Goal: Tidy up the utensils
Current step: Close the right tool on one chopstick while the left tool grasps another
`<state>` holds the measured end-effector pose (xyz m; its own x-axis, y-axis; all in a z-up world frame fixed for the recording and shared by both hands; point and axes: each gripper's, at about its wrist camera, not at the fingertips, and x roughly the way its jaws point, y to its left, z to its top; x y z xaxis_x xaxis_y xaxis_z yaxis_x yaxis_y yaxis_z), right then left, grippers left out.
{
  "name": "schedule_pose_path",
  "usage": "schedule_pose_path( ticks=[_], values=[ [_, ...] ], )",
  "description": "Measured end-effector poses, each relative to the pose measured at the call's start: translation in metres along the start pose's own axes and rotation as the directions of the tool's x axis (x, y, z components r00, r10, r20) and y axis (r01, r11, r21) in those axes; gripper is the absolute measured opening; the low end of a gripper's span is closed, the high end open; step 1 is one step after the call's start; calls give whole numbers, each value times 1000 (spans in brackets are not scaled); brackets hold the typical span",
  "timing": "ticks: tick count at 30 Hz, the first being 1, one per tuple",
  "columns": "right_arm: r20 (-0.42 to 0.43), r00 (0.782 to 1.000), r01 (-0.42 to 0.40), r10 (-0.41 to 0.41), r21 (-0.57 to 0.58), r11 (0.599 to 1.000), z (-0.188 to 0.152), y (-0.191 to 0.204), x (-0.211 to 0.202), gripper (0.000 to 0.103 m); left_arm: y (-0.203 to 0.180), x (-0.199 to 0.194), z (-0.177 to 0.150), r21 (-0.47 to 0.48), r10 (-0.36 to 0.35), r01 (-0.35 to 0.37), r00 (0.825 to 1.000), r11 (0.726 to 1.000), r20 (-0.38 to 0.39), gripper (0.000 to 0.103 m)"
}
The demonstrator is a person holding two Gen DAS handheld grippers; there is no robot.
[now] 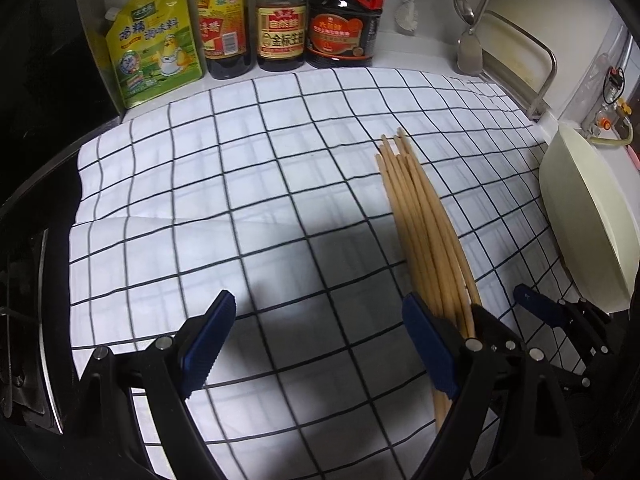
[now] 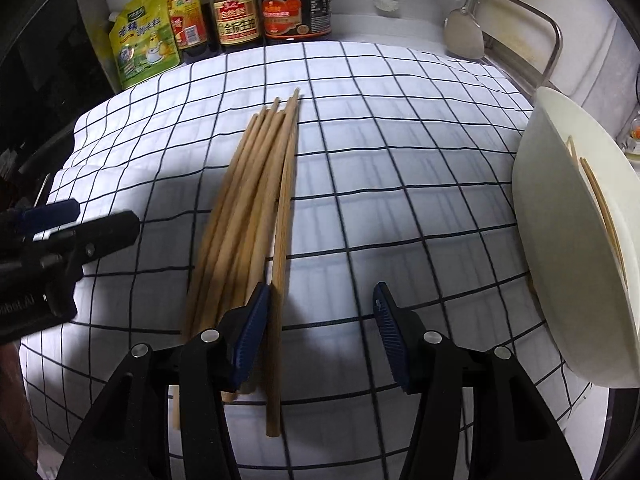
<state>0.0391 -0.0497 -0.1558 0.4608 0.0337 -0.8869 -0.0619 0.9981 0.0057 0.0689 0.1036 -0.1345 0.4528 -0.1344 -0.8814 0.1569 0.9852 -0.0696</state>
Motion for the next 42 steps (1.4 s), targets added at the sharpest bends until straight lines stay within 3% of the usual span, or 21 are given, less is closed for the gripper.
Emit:
schedule_pose_path(
  ticks=[13, 29, 42],
  values=[
    [8, 999, 30, -31, 53, 998, -2, -31, -2, 51, -27, 22, -5, 42, 4, -3, 1000, 999, -26, 84],
    [20, 1000, 6, -7, 49, 999, -2, -33, -3, 51, -31, 33, -8, 46, 58, -55, 997, 997, -57, 86],
    [41, 999, 28, -27, -19, 999, 9, -22, 7, 51, -23, 38, 2, 22, 71, -71, 997, 997, -35, 84]
  ],
)
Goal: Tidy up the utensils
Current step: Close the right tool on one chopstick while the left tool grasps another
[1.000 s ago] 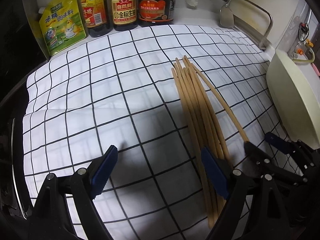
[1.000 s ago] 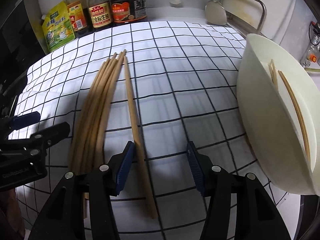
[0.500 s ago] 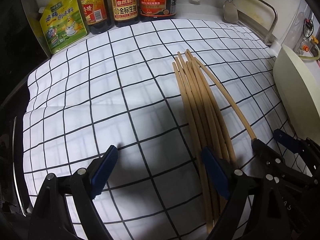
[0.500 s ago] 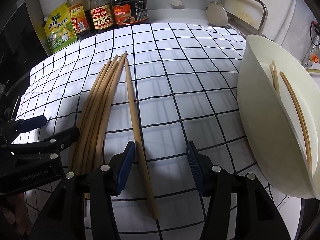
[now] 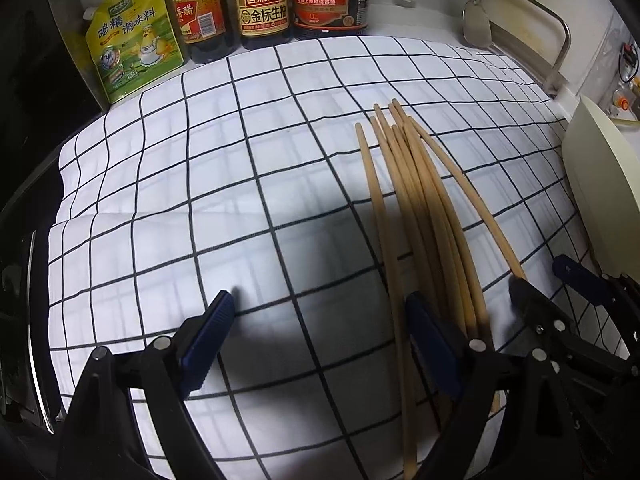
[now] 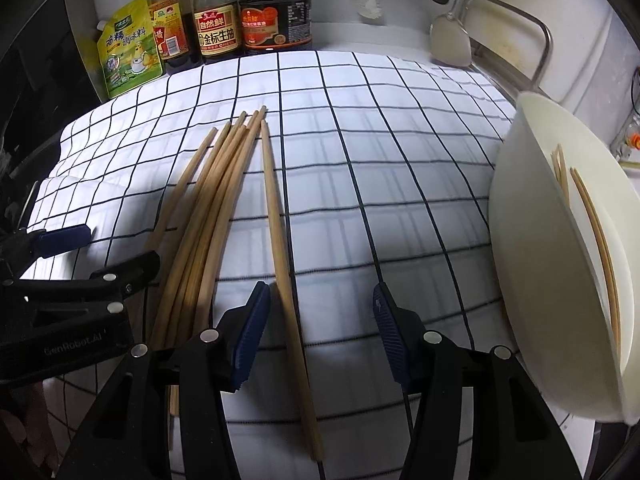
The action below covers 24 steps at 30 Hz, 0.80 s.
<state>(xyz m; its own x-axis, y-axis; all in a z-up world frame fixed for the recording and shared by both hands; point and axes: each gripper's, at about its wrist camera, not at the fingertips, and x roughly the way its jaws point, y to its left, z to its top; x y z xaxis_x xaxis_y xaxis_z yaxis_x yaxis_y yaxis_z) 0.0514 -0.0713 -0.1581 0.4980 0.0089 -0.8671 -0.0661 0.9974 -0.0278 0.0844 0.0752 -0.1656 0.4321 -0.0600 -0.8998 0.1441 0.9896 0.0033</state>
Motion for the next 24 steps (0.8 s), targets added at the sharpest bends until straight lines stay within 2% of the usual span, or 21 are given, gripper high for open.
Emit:
schedule_pose_path(
  ticks=[3, 4, 6, 9, 11, 12, 13, 19, 24],
  values=[
    [6, 1000, -6, 7, -16, 1000, 6, 2, 4, 51, -4, -2, 1, 16, -8, 8, 1000, 1000, 14, 71],
    [6, 1000, -12, 13, -22, 1000, 8, 3, 5, 51, -5, -3, 1, 23, -13, 13, 1000, 1000, 18, 64],
    [3, 1000, -29, 29, -34, 999, 9, 6, 6, 40, -9, -5, 1, 39, -24, 23, 999, 999, 24, 53],
    [0, 999, -39, 39, -49, 998, 8, 11, 5, 31, -14, -7, 2, 58, -42, 40, 999, 997, 24, 34],
    [-7, 999, -45, 44, -51, 998, 7, 12, 4, 21, -14, -8, 2, 64, -50, 49, 999, 997, 21, 13],
    [-12, 999, -45, 44, -50, 998, 6, 12, 3, 15, -13, -7, 3, 62, -57, 55, 998, 997, 19, 9],
    [-15, 999, -47, 46, -49, 998, 6, 13, 2, 7, -13, -7, 3, 61, -62, 60, 998, 996, 19, 7],
    [-24, 996, -82, 82, 8, 997, 5, 6, -2, 6, -10, -10, 4, 57, -78, 78, 997, 995, 8, 7],
    [9, 993, -117, 117, 58, 991, 9, 0, -22, 6, -7, -27, 8, 62, -90, 88, 996, 994, 26, 7]
  ],
)
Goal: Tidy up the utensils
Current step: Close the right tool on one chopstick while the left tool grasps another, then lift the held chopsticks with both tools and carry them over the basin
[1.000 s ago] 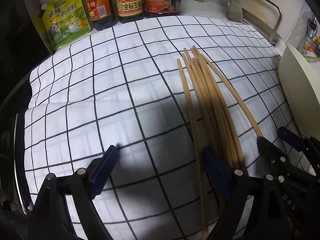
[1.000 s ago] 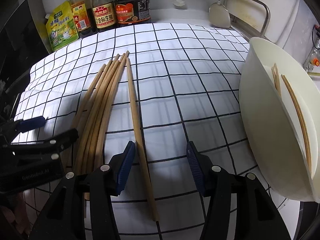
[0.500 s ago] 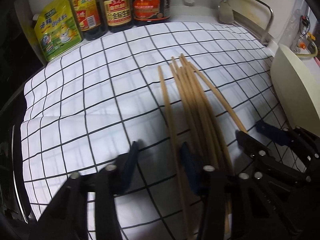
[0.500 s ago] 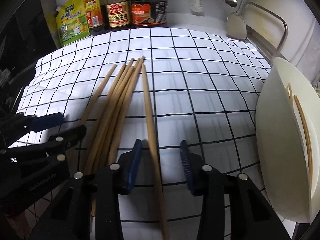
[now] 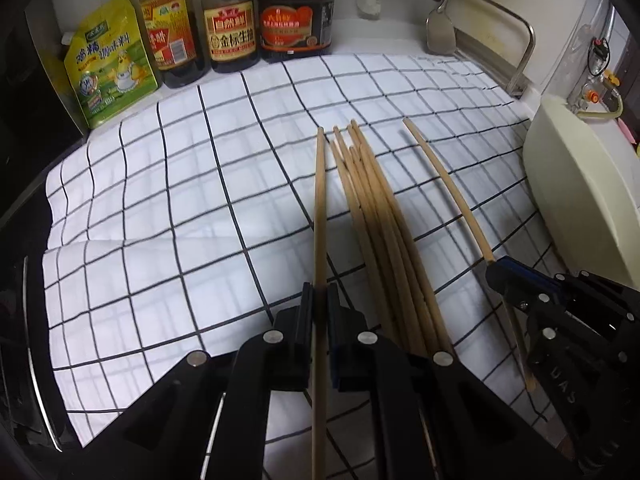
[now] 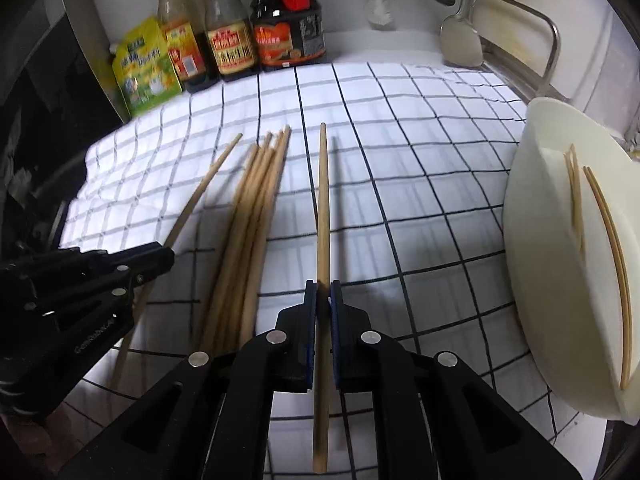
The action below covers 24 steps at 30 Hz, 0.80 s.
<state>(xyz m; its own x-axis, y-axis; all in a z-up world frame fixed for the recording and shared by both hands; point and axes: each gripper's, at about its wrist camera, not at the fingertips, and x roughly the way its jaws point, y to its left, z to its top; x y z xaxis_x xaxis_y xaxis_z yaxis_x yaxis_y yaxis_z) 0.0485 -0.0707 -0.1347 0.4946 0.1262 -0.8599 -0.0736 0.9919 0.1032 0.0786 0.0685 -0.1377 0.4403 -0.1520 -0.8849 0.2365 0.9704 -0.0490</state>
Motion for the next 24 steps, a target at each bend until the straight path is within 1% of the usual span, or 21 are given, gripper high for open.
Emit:
schedule_pose_path(
  ticks=[7, 10, 12, 15, 20, 24],
  values=[
    [60, 997, -48, 47, 10, 999, 10, -3, -40, 6, -12, -35, 18, 37, -23, 22, 999, 999, 47, 7],
    [87, 995, -58, 56, 26, 998, 10, -14, -56, 6, -25, -49, 26, 56, -42, 38, 996, 998, 73, 7],
    [105, 993, -58, 52, 49, 997, 10, -29, -70, 6, -38, -58, 33, 72, -61, 55, 994, 996, 90, 7],
    [128, 991, -39, 29, 77, 996, 8, -51, -86, 6, -65, -69, 44, 109, -95, 83, 989, 991, 115, 7],
    [149, 988, 5, -27, 151, 988, 3, -108, -113, 7, -122, -78, 65, 187, -159, 130, 977, 974, 146, 7],
    [155, 985, 44, -79, 218, 975, -4, -156, -128, 7, -179, -74, 80, 252, -233, 197, 965, 947, 121, 7]
  ],
)
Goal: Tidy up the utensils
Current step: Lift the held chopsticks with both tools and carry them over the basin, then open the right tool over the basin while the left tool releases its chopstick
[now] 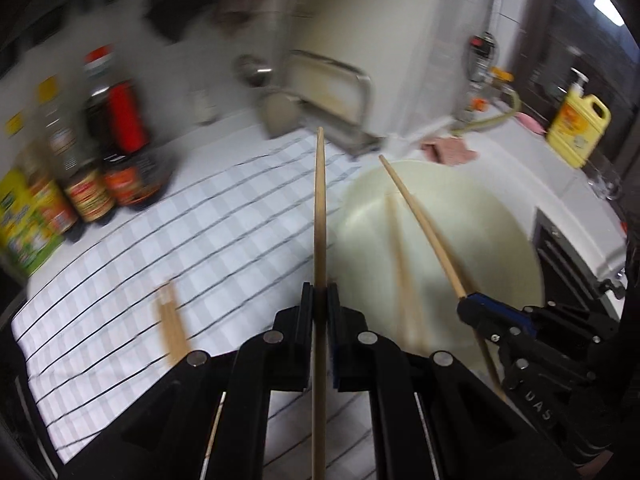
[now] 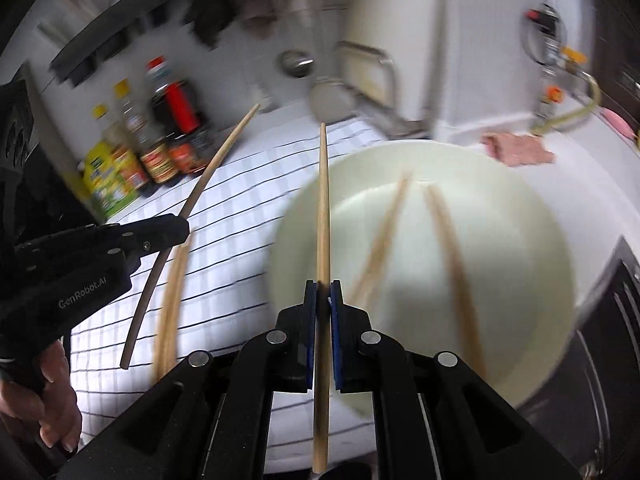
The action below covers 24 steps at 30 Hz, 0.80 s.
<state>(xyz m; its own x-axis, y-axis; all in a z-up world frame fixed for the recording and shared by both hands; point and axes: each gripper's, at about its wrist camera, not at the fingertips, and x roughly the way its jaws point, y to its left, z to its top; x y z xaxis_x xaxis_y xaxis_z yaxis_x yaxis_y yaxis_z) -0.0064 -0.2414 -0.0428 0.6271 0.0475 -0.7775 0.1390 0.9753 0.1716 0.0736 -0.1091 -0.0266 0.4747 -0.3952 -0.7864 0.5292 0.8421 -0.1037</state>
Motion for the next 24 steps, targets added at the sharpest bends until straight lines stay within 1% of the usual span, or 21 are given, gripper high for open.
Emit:
schedule_pose_path(
  ticks=[5, 11, 17, 24],
  values=[
    [-9, 999, 43, -42, 65, 997, 5, -53, 1, 7, -52, 35, 22, 47, -61, 63, 997, 997, -45, 7],
    [-48, 997, 61, -56, 103, 993, 9, -94, 18, 7, -88, 73, 38, 78, -48, 56, 994, 995, -94, 7],
    [-95, 995, 53, -44, 94, 994, 8, -108, 40, 6, -99, 103, 36, 83, -26, 38, 989, 996, -145, 7],
    [-137, 990, 45, -31, 95, 994, 8, -116, 61, 7, -96, 128, 33, 72, 1, 14, 981, 997, -194, 7]
  ],
)
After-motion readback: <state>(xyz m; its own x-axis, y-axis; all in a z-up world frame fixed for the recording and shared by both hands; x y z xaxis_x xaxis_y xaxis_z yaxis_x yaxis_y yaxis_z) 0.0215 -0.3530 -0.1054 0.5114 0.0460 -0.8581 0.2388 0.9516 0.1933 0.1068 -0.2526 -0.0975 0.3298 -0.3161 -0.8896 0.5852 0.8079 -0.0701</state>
